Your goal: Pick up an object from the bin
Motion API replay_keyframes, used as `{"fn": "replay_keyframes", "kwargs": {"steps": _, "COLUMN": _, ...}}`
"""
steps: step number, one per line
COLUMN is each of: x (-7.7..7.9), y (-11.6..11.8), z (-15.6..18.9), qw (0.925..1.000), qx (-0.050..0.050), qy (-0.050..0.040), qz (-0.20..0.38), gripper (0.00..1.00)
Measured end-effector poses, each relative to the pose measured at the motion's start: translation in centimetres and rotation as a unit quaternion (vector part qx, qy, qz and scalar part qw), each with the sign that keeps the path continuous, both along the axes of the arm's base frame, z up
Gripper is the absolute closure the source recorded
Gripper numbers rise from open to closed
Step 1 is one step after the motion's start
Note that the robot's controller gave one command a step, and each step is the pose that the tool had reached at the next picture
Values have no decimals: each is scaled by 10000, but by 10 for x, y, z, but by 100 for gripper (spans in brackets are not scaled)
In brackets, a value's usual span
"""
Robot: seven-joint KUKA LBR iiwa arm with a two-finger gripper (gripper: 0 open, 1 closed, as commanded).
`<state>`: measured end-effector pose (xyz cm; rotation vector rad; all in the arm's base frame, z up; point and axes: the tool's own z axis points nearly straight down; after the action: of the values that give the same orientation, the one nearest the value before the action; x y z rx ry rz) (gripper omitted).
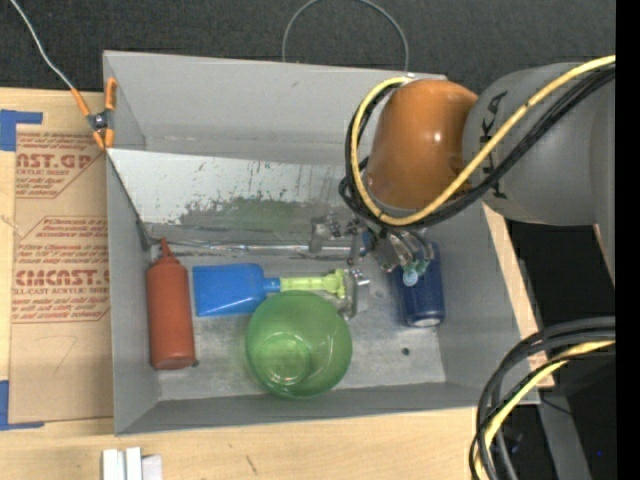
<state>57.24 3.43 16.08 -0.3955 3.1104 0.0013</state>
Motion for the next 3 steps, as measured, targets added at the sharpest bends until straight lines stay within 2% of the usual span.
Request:
{"fn": "replay_keyframes", "kwargs": {"steps": 1, "x": -20, "y": 69, "z": -66, "qw": 9980, "qx": 21, "qy": -39, "qz": -627, "gripper": 0}}
{"fn": "replay_keyframes", "kwargs": {"steps": 2, "x": -7, "y": 82, "z": -60, "qw": 9988, "qx": 1, "qy": -18, "qz": 482, "gripper": 0}}
{"fn": "replay_keyframes", "kwargs": {"steps": 3, "x": -7, "y": 96, "z": -88, "qw": 9976, "qx": 38, "qy": -73, "qz": -689, "gripper": 0}}
